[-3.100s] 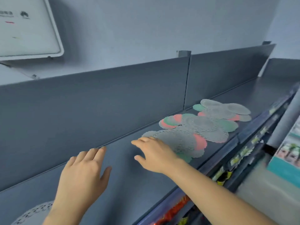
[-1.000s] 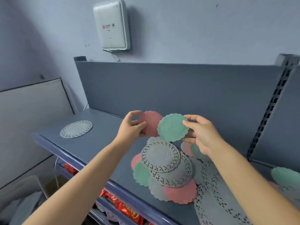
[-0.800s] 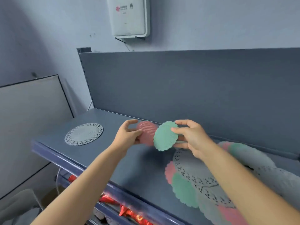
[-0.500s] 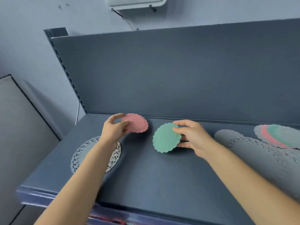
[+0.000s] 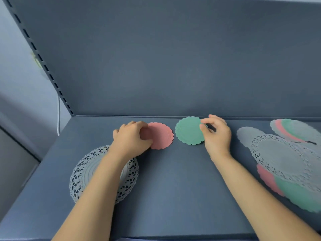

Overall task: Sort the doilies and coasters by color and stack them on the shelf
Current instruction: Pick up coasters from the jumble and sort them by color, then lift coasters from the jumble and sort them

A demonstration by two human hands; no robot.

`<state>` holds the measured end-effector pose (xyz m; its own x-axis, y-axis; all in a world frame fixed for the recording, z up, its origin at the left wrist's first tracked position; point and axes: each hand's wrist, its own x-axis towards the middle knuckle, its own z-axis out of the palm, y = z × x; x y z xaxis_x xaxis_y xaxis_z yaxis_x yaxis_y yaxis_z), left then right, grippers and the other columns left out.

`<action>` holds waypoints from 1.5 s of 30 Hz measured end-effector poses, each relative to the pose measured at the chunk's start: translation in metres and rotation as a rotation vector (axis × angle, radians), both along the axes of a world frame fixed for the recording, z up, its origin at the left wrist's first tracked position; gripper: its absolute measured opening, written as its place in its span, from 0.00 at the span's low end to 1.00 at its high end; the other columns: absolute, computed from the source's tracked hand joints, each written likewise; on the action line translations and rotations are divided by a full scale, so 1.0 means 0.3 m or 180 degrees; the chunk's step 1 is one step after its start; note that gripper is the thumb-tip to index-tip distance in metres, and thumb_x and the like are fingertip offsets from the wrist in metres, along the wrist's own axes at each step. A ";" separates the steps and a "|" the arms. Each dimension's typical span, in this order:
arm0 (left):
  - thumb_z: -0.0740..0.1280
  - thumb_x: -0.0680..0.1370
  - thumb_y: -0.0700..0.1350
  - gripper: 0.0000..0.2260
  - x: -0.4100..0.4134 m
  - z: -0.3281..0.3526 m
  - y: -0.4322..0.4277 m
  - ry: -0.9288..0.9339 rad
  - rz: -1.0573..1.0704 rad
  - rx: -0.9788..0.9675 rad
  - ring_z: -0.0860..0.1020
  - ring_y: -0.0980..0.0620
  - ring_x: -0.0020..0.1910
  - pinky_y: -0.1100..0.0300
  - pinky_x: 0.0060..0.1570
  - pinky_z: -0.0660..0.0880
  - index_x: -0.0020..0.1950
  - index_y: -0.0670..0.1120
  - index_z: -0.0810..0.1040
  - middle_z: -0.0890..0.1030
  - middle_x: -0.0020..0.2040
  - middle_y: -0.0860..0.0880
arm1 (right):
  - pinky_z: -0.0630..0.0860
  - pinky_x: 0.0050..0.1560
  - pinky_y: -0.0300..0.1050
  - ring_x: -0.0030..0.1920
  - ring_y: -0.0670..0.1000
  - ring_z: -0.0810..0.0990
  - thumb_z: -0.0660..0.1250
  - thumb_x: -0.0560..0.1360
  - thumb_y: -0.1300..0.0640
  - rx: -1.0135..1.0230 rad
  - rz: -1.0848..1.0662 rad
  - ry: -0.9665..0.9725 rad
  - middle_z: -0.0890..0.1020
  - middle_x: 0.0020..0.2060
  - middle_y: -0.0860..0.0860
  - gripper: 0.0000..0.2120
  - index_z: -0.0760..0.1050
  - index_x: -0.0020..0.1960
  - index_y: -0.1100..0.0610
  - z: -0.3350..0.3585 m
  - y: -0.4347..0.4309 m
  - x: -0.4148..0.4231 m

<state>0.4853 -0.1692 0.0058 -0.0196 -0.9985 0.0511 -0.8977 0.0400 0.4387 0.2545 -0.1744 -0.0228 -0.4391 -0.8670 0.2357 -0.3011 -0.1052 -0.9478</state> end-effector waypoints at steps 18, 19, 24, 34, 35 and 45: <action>0.62 0.76 0.60 0.21 -0.305 0.259 0.147 -0.1254 -0.1350 -0.0393 0.74 0.54 0.60 0.62 0.54 0.68 0.68 0.59 0.66 0.74 0.62 0.59 | 0.69 0.61 0.47 0.67 0.51 0.69 0.70 0.72 0.48 0.1351 0.0908 0.2429 0.69 0.68 0.48 0.29 0.65 0.70 0.49 0.378 0.121 -0.284; 0.61 0.77 0.60 0.21 -0.360 0.279 0.154 -0.1289 -0.1394 -0.0524 0.74 0.54 0.60 0.62 0.53 0.68 0.68 0.59 0.66 0.74 0.62 0.59 | 0.70 0.61 0.47 0.66 0.51 0.69 0.70 0.72 0.47 0.1510 0.0986 0.2442 0.70 0.68 0.48 0.29 0.65 0.70 0.49 0.390 0.139 -0.340; 0.60 0.77 0.61 0.22 -0.722 0.295 0.154 -0.1483 -0.1701 -0.0736 0.73 0.52 0.62 0.60 0.57 0.69 0.68 0.56 0.67 0.73 0.63 0.56 | 0.69 0.64 0.47 0.67 0.52 0.71 0.72 0.70 0.43 0.2257 0.1358 0.2604 0.70 0.69 0.49 0.35 0.63 0.72 0.49 0.368 0.197 -0.696; 0.63 0.76 0.58 0.21 -1.530 0.155 0.107 -0.1560 -0.1478 -0.0322 0.75 0.49 0.61 0.55 0.55 0.74 0.66 0.50 0.71 0.76 0.62 0.51 | 0.70 0.65 0.48 0.65 0.50 0.73 0.71 0.70 0.44 0.1940 0.1051 0.2550 0.73 0.67 0.49 0.29 0.69 0.68 0.50 0.227 0.221 -1.520; 0.63 0.76 0.58 0.21 -1.588 0.148 0.107 -0.1559 -0.1413 -0.0270 0.74 0.48 0.61 0.55 0.55 0.73 0.66 0.50 0.71 0.75 0.62 0.51 | 0.71 0.64 0.48 0.63 0.50 0.75 0.71 0.71 0.45 0.1936 0.1057 0.2496 0.75 0.65 0.49 0.28 0.69 0.68 0.50 0.222 0.222 -1.576; 0.63 0.76 0.61 0.33 -1.748 0.055 0.106 -0.0813 0.0046 -0.0025 0.65 0.43 0.70 0.50 0.66 0.63 0.72 0.42 0.59 0.68 0.70 0.44 | 0.71 0.55 0.43 0.52 0.47 0.76 0.68 0.74 0.47 0.1414 0.1565 0.2220 0.77 0.50 0.46 0.19 0.73 0.63 0.49 0.174 0.208 -1.696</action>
